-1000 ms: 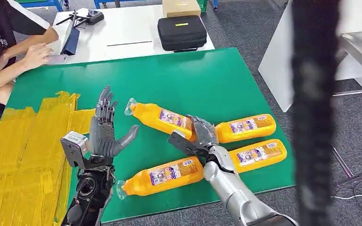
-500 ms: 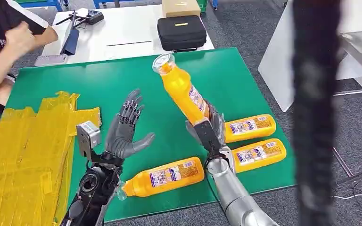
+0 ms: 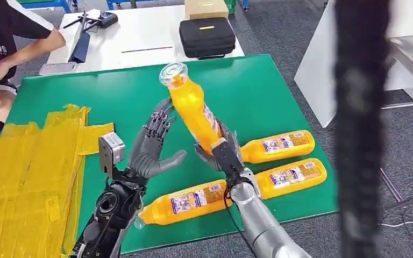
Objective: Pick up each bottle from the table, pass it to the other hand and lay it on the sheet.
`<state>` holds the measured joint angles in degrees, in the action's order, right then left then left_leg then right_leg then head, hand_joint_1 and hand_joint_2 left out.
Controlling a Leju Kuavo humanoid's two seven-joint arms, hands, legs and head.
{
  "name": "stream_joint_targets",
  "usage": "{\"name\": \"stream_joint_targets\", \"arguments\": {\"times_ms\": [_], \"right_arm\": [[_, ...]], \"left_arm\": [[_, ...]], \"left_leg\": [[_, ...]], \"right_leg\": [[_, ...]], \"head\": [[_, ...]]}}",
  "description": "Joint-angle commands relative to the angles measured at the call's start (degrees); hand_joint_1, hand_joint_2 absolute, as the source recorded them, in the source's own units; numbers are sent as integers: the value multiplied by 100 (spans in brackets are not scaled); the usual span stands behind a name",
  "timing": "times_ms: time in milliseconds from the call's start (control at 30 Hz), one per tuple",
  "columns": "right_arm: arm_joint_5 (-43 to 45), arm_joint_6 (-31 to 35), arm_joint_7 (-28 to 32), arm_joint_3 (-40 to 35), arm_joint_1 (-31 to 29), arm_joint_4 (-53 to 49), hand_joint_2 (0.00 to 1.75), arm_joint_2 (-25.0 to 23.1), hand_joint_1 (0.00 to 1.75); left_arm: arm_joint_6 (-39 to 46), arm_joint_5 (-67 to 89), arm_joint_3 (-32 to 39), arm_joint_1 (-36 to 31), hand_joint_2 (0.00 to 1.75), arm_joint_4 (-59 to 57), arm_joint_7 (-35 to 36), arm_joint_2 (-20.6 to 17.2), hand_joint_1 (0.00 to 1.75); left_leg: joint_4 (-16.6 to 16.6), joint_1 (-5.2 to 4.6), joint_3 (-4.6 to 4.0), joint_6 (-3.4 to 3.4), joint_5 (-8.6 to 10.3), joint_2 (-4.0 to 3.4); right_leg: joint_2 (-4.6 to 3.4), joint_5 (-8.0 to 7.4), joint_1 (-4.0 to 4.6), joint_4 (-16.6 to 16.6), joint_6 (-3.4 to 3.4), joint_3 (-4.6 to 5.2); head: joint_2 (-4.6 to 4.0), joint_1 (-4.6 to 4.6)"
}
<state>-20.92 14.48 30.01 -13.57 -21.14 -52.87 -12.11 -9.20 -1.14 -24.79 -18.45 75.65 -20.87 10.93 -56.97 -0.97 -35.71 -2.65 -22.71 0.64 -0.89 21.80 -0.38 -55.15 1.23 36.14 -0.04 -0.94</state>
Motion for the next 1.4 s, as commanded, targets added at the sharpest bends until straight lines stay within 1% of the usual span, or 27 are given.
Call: {"name": "stream_joint_targets", "arguments": {"times_ms": [33, 133, 167, 200, 233, 333, 367, 433, 500, 533, 567, 600, 633, 667, 700, 833, 867, 933, 1000, 1133, 1167, 1200, 1233, 1267, 1300, 1333, 1400], "right_arm": [[-145, -454, 234, -921, 85, -215, 175, 71, 175], [-190, -429, 265, -1004, 81, -180, 175, 103, 175], [-226, -369, 268, -1050, 94, -172, 175, 121, 175], [-280, -312, 262, -1103, 112, -175, 175, 130, 175], [-289, -298, 258, -1127, 122, -176, 175, 130, 175], [-320, -282, 228, -1196, 148, -173, 175, 132, 175], [-351, -251, 220, -1236, 157, -165, 175, 131, 175], [-378, -231, 195, -1278, 180, -173, 175, 128, 175], [-422, -185, 151, -1313, 213, -201, 175, 141, 175], [-422, -185, 151, -1313, 213, -201, 175, 141, 175], [-425, -183, 150, -1319, 225, -206, 175, 146, 175], [-435, -169, 126, -1318, 242, -222, 175, 159, 175], [-441, -159, 121, -1317, 245, -225, 175, 165, 175], [-441, -159, 121, -1317, 245, -225, 175, 165, 175], [-446, -143, 112, -1311, 258, -240, 175, 179, 175], [-442, -107, 95, -1288, 281, -277, 175, 212, 175], [-438, -89, 89, -1278, 289, -286, 175, 217, 175], [-432, -63, 88, -1263, 308, -305, 175, 224, 175], [-440, -38, 89, -1256, 326, -334, 175, 227, 175], [-449, -7, 84, -1248, 339, -348, 175, 224, 175], [-449, -7, 84, -1248, 339, -348, 175, 224, 175], [-452, 4, 80, -1244, 346, -359, 175, 222, 175], [-471, 30, 69, -1235, 357, -380, 175, 222, 175], [-464, 148, 31, -1167, 397, -422, 175, 197, 161], [-407, 216, -17, -1089, 437, -479, 175, 170, 30], [-398, 294, -21, -1061, 474, -566, 175, 171, 0], [-387, 359, -69, -1040, 557, -827, 175, 191, 0]], "left_arm": [[27, -101, -189, -369, 175, -648, 47, -136, 0], [17, -166, -173, -380, 175, -712, 49, -123, 0], [17, -202, -174, -395, 175, -758, 54, -113, 0], [26, -223, -176, -405, 175, -787, 58, -106, 0], [32, -243, -177, -408, 175, -806, 60, -102, 0], [61, -297, -169, -425, 175, -886, 64, -101, 0], [79, -325, -164, -441, 175, -937, 63, -107, 0], [145, -350, -151, -470, 175, -1012, 54, -101, 0], [304, -393, -79, -476, 175, -1064, 11, -60, 0], [304, -393, -79, -476, 175, -1064, 11, -60, 0], [308, -394, -80, -486, 175, -1070, 11, -64, 91], [410, -482, -10, -465, 175, -1066, -23, -25, 175], [430, -526, 25, -453, 175, -1058, -39, -10, 175], [430, -526, 25, -453, 175, -1058, -39, -10, 175], [456, -613, 68, -432, 175, -1028, -62, -2, 175], [506, -698, 50, -412, 175, -992, -69, -26, 175], [517, -730, 37, -414, 175, -992, -69, -36, 175], [545, -799, 43, -416, 175, -1000, -85, -32, 175], [558, -827, 42, -419, 175, -996, -93, -32, 175], [581, -863, 65, -404, 175, -984, -110, -23, 175], [581, -863, 65, -404, 175, -984, -110, -23, 175], [591, -886, 78, -393, 175, -967, -119, -24, 175], [604, -912, 70, -388, 175, -950, -126, -34, 175], [629, -914, 59, -364, 175, -910, -144, -66, 175], [657, -904, 63, -328, 175, -851, -164, -107, 175], [704, -902, 104, -296, 175, -783, -192, -141, 175], [968, -732, 249, -251, 175, -613, -312, -219, 175]], "left_leg": [[-2, 8, 29, 21, -14, 2], [2, 3, 13, 12, -7, -3], [-7, 10, 47, 30, -29, -11], [1, 4, 19, 16, -9, -1], [-4, 7, 34, 25, -19, 1], [3, 2, 9, 10, -3, 2], [-3, 8, 26, 20, -15, -4], [2, 4, 12, 13, -6, -1], [-5, 8, 35, 26, -20, 3], [3, 3, 8, 10, -3, 3], [-1, 6, 27, 20, -14, 3], [1, 4, 19, 16, -9, 1], [2, 3, 15, 13, -7, 1], [-7, 9, 44, 30, -26, 0], [1, 4, 14, 14, -7, 3], [1, 5, 11, 12, -7, 2], [-2, 6, 26, 19, -15, 3], [2, 3, 11, 12, -5, 3], [-6, 9, 32, 23, -20, 4], [1, 4, 12, 12, -6, 3], [-9, 11, 43, 29, -27, 2], [1, 4, 13, 13, -7, 3], [2, 3, 11, 12, -5, 2], [-1, 6, 26, 20, -15, 2], [2, 4, 14, 14, -7, 2], [-1, 6, 27, 20, -14, 3], [-3, 6, 28, 21, -17, -3]], "right_leg": [[12, 16, 8, 0, -5, -31], [1, 5, 3, 3, -2, -14], [2, 25, 10, -5, -6, -48], [8, 9, 5, 2, -3, -20], [14, 20, 7, -3, -4, -35], [6, 4, 2, 3, -1, -9], [5, 13, 9, 1, -3, -27], [5, 5, 4, 4, -2, -12], [16, 21, 8, -3, -5, -37], [7, 4, 3, 4, -2, -8], [13, 16, 6, -1, -4, -29], [9, 10, 4, 2, -3, -19], [8, 8, 3, 3, -2, -15], [14, 27, 10, -5, -5, -46], [10, 9, 4, 2, -2, -15], [8, 7, 5, 3, -2, -13], [12, 16, 7, 0, -3, -28], [9, 7, 3, 3, -2, -12], [16, 21, 9, -3, -3, -36], [8, 7, 4, 3, -2, -13], [17, 28, 11, -5, -5, -46], [9, 8, 4, 2, -2, -15], [8, 6, 3, 3, -2, -11], [12, 16, 6, 0, -3, -28], [8, 8, 4, 3, -2, -15], [12, 16, 7, 1, -4, -28], [7, 17, 7, -1, -4, -28]], "head": [[0, -2], [0, 0], [0, 0], [0, 0], [0, -2], [0, 2], [0, 0], [0, 0], [0, 0], [0, 2], [0, 0], [0, 0], [0, 0], [0, 0], [0, -2], [0, 0], [0, 0], [0, 0], [0, 0], [0, -2], [0, 0], [0, 0], [0, 0], [0, 0], [0, 0], [0, 0], [0, 0]]}}
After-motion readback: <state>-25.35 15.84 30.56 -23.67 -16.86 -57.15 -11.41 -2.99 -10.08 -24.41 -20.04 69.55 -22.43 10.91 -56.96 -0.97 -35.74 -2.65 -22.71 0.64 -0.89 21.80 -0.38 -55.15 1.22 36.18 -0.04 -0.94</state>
